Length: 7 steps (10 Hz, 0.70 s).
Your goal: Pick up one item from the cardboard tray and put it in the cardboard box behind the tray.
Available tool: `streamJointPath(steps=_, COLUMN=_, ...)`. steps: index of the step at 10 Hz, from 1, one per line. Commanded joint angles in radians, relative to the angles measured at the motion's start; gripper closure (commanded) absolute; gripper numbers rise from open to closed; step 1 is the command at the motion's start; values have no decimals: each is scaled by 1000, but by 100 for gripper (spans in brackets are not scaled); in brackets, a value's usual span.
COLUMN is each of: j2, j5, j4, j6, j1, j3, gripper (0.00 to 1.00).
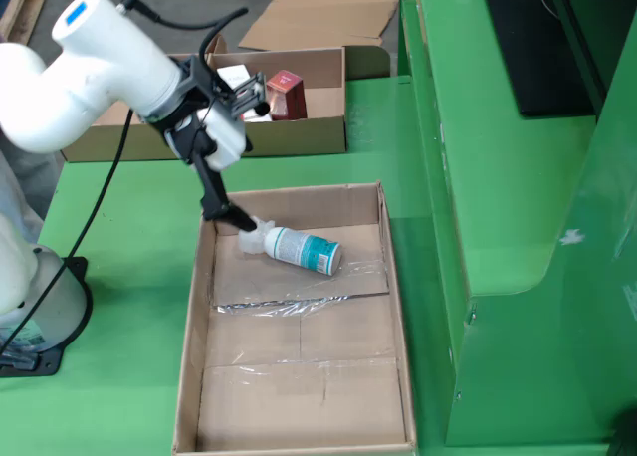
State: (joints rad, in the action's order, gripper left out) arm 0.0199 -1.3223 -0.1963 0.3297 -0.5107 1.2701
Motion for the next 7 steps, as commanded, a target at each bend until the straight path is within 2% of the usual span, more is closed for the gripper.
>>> streamJointPath(steps=1, j2=19, j5=17, j4=-2, j6=25, j1=-61, j3=-76, gripper=0)
streamJointPath(steps=7, j2=151, j5=10, j4=2, j6=54, j1=-61, j3=-228, gripper=0)
